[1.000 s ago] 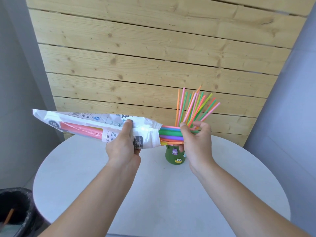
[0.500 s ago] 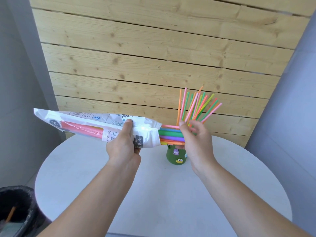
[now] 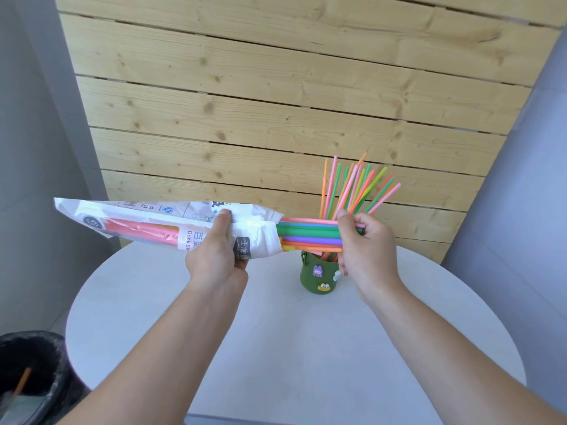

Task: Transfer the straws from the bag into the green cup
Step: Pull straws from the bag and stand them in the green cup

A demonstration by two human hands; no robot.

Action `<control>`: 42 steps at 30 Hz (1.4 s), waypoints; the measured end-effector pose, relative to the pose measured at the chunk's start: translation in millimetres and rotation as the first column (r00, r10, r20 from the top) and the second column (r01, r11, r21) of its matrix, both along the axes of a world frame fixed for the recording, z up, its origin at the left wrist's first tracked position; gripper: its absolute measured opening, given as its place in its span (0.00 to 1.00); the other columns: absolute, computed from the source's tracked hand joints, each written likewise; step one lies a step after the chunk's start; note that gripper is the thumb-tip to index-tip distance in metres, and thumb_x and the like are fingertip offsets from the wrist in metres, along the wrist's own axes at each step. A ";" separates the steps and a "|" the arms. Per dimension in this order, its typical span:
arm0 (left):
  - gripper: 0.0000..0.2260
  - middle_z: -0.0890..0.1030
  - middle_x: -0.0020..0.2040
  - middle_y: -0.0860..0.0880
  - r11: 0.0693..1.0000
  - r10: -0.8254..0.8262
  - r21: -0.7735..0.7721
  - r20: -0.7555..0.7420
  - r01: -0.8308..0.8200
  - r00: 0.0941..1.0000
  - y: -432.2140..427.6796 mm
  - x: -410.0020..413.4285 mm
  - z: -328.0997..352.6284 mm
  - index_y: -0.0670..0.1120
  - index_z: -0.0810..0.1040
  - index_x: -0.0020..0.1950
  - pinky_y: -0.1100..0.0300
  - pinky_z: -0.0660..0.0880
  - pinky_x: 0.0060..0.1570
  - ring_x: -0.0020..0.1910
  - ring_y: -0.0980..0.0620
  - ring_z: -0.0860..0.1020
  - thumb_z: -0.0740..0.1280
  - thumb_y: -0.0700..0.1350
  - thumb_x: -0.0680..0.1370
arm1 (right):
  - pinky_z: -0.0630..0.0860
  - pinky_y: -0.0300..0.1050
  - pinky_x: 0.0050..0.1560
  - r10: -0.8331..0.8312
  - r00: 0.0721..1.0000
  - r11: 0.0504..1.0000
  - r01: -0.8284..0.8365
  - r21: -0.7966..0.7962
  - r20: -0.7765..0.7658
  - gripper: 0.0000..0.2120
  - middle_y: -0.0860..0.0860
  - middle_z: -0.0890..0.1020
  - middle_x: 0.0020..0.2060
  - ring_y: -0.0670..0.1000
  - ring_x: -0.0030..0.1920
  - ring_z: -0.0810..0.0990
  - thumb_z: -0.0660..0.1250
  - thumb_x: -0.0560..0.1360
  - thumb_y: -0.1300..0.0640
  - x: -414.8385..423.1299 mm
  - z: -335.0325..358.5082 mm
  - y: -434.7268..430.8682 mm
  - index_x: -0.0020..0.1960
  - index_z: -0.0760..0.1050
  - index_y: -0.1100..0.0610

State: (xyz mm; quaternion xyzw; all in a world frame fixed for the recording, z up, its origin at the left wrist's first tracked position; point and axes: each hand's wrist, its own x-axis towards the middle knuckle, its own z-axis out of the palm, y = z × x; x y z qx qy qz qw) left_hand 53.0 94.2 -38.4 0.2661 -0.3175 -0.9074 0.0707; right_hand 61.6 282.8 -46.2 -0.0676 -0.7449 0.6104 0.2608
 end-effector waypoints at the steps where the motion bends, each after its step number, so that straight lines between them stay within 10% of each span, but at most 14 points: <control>1: 0.12 0.87 0.52 0.49 1.000 0.006 0.000 0.000 -0.006 1.000 -1.3 -0.6 0.4 0.46 0.80 0.54 0.58 0.85 0.40 0.42 0.52 0.87 0.79 0.43 0.74 | 0.67 0.43 0.21 0.015 1.000 1.000 -0.015 -0.021 0.003 0.20 0.48 0.70 0.19 0.52 0.18 0.69 0.67 0.76 0.43 1.2 1.5 2.1 0.37 0.74 0.59; 42: 0.17 0.87 0.52 0.50 0.999 -0.035 0.011 0.055 0.035 0.998 0.7 -20.6 -19.4 0.45 0.79 0.63 0.61 0.82 0.32 0.40 0.55 0.86 0.78 0.43 0.76 | 0.67 0.37 0.20 0.060 0.997 0.998 -0.060 0.004 -0.038 0.10 0.47 0.75 0.20 0.48 0.19 0.72 0.75 0.74 0.53 -1.5 31.6 67.6 0.36 0.80 0.54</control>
